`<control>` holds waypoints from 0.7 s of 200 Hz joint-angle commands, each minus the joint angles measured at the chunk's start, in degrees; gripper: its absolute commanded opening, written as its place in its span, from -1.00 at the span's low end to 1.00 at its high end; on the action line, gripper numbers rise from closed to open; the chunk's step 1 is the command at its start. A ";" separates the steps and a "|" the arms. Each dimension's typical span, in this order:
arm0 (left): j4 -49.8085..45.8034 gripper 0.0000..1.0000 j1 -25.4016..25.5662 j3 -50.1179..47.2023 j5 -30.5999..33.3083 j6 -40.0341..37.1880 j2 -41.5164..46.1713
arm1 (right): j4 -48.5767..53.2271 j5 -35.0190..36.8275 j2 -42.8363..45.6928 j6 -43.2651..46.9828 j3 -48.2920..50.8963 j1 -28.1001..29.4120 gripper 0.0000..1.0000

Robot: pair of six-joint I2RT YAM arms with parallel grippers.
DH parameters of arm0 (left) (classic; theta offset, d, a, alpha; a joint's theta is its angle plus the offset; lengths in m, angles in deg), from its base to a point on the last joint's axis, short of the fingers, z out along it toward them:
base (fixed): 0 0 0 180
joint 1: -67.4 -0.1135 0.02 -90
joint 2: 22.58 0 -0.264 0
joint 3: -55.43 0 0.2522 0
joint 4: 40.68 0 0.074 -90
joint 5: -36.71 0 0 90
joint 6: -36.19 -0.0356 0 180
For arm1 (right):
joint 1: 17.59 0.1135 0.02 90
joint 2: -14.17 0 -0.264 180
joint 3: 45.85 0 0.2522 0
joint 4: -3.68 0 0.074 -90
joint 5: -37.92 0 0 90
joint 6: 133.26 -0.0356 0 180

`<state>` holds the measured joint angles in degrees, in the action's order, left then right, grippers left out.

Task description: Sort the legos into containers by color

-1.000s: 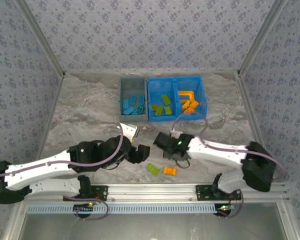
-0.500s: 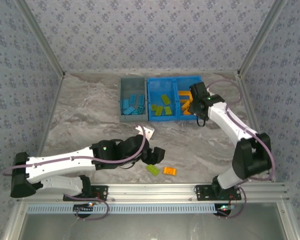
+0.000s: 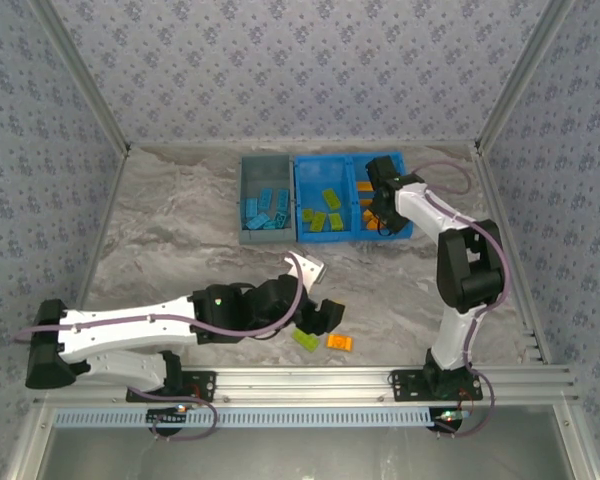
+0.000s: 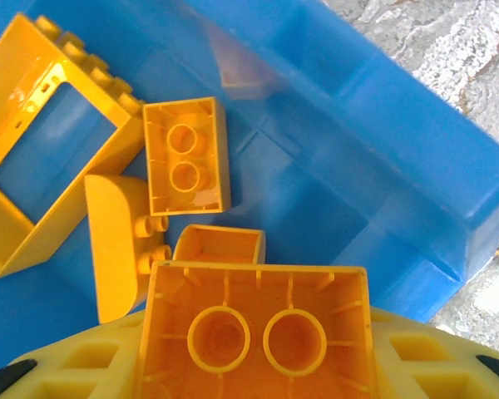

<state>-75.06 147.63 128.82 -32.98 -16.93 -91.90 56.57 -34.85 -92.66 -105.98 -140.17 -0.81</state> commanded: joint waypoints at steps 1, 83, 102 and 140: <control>3.79 0.69 1.95 3.90 8.46 -4.12 -1.96 | 2.99 2.80 -0.96 -4.36 -2.02 -0.31 -0.28; 11.06 0.74 4.76 4.22 17.83 -10.89 -3.89 | 3.56 1.85 -0.31 -3.93 -4.91 0.17 0.21; 8.93 0.75 4.76 4.63 18.09 -9.52 -3.98 | 4.65 2.78 1.83 -3.66 -6.01 0.74 0.34; 4.24 0.76 4.82 4.03 17.67 -4.81 -3.30 | 7.04 4.47 7.01 -4.02 -7.18 0.97 0.45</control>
<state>-67.45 151.91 131.42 -16.54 -24.78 -95.99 59.70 -33.38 -90.37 -108.86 -144.89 -0.09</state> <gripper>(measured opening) 0.879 0.723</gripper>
